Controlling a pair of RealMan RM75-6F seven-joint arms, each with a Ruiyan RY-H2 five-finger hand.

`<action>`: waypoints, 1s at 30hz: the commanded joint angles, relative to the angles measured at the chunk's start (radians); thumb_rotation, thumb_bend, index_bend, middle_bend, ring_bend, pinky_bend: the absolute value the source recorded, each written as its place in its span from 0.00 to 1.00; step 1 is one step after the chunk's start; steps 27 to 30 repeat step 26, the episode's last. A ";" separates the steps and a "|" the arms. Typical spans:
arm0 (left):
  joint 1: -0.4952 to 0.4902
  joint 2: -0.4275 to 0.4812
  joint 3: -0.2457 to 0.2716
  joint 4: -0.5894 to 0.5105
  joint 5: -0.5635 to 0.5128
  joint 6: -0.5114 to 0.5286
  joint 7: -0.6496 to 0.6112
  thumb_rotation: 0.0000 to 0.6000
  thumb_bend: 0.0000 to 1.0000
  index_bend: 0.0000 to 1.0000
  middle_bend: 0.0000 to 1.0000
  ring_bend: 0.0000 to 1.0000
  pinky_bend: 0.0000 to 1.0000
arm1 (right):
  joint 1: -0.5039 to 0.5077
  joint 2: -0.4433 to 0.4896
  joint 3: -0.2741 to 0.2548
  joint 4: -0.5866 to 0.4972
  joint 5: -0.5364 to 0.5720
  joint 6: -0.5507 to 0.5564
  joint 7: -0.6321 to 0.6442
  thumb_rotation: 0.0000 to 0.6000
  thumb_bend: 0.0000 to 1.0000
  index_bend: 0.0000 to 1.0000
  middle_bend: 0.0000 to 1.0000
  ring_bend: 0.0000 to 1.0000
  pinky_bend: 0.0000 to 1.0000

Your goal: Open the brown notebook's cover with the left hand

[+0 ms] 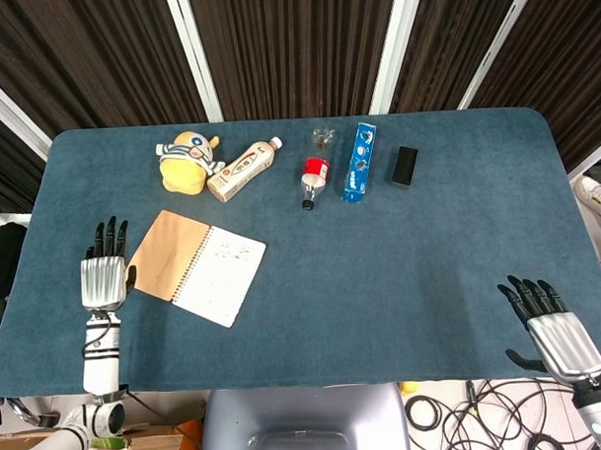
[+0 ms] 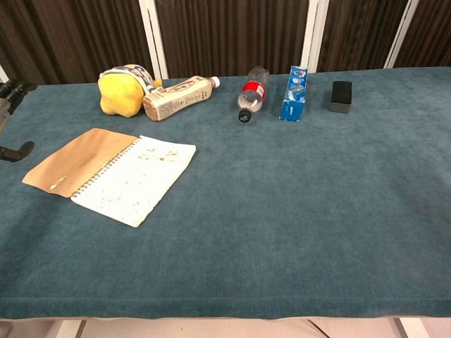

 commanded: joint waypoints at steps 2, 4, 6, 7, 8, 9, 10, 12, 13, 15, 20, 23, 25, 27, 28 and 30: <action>0.034 0.143 0.052 -0.173 0.033 -0.027 -0.022 1.00 0.38 0.00 0.00 0.01 0.38 | -0.003 -0.005 0.006 0.002 0.005 0.010 0.001 1.00 0.12 0.00 0.00 0.00 0.05; 0.063 0.264 0.081 -0.361 0.033 -0.059 0.006 1.00 0.39 0.00 0.00 0.02 0.38 | -0.006 -0.009 0.010 0.004 0.009 0.018 0.000 1.00 0.12 0.00 0.00 0.00 0.05; 0.102 0.416 0.111 -0.599 0.019 -0.081 0.060 1.00 0.40 0.00 0.00 0.02 0.38 | -0.010 -0.015 0.015 0.006 0.013 0.029 -0.002 1.00 0.12 0.00 0.00 0.00 0.05; 0.119 0.476 0.126 -0.690 0.016 -0.081 0.083 1.00 0.40 0.00 0.00 0.02 0.38 | -0.012 -0.018 0.018 0.006 0.015 0.035 -0.003 1.00 0.12 0.00 0.00 0.00 0.05; 0.136 0.530 0.142 -0.768 0.018 -0.075 0.102 1.00 0.40 0.00 0.00 0.02 0.38 | -0.014 -0.021 0.021 0.007 0.016 0.041 -0.003 1.00 0.12 0.00 0.00 0.00 0.05; 0.161 0.590 0.165 -0.850 0.034 -0.055 0.115 1.00 0.40 0.00 0.00 0.02 0.38 | -0.017 -0.026 0.024 0.010 0.016 0.051 -0.004 1.00 0.12 0.00 0.00 0.00 0.05; 0.181 0.623 0.183 -0.893 0.056 -0.029 0.117 1.00 0.40 0.00 0.00 0.02 0.38 | -0.020 -0.030 0.026 0.012 0.016 0.059 -0.003 1.00 0.12 0.00 0.00 0.00 0.05; 0.232 0.664 0.222 -0.935 0.121 0.048 0.094 1.00 0.40 0.00 0.00 0.03 0.38 | -0.028 -0.035 0.032 0.014 0.019 0.078 0.003 1.00 0.12 0.00 0.00 0.00 0.05; 0.253 0.667 0.235 -0.932 0.148 0.084 0.078 1.00 0.40 0.00 0.00 0.03 0.37 | -0.031 -0.038 0.036 0.015 0.021 0.088 0.007 1.00 0.12 0.00 0.00 0.00 0.05; 0.293 0.654 0.254 -0.892 0.194 0.156 0.048 1.00 0.40 0.00 0.00 0.03 0.37 | -0.039 -0.047 0.046 0.017 0.030 0.107 0.006 1.00 0.12 0.00 0.00 0.00 0.05; 0.326 0.648 0.265 -0.843 0.235 0.214 0.046 1.00 0.40 0.00 0.00 0.03 0.37 | -0.046 -0.061 0.053 0.016 0.043 0.117 -0.022 1.00 0.12 0.00 0.00 0.00 0.05; 0.343 0.649 0.271 -0.822 0.255 0.239 0.004 1.00 0.40 0.00 0.00 0.02 0.37 | -0.047 -0.068 0.050 0.017 0.038 0.118 -0.036 1.00 0.12 0.00 0.00 0.00 0.05; 0.353 0.652 0.272 -0.823 0.253 0.246 0.002 1.00 0.40 0.00 0.00 0.02 0.37 | -0.047 -0.068 0.045 0.020 0.030 0.113 -0.039 1.00 0.12 0.00 0.00 0.00 0.05; 0.355 0.652 0.271 -0.825 0.254 0.249 0.003 1.00 0.40 0.00 0.00 0.02 0.37 | -0.046 -0.067 0.043 0.020 0.027 0.111 -0.039 1.00 0.12 0.00 0.00 0.00 0.05; 0.355 0.652 0.271 -0.825 0.254 0.249 0.003 1.00 0.40 0.00 0.00 0.02 0.37 | -0.046 -0.067 0.043 0.020 0.027 0.111 -0.039 1.00 0.12 0.00 0.00 0.00 0.05; 0.355 0.652 0.271 -0.825 0.254 0.249 0.003 1.00 0.40 0.00 0.00 0.02 0.37 | -0.046 -0.067 0.043 0.020 0.027 0.111 -0.039 1.00 0.12 0.00 0.00 0.00 0.05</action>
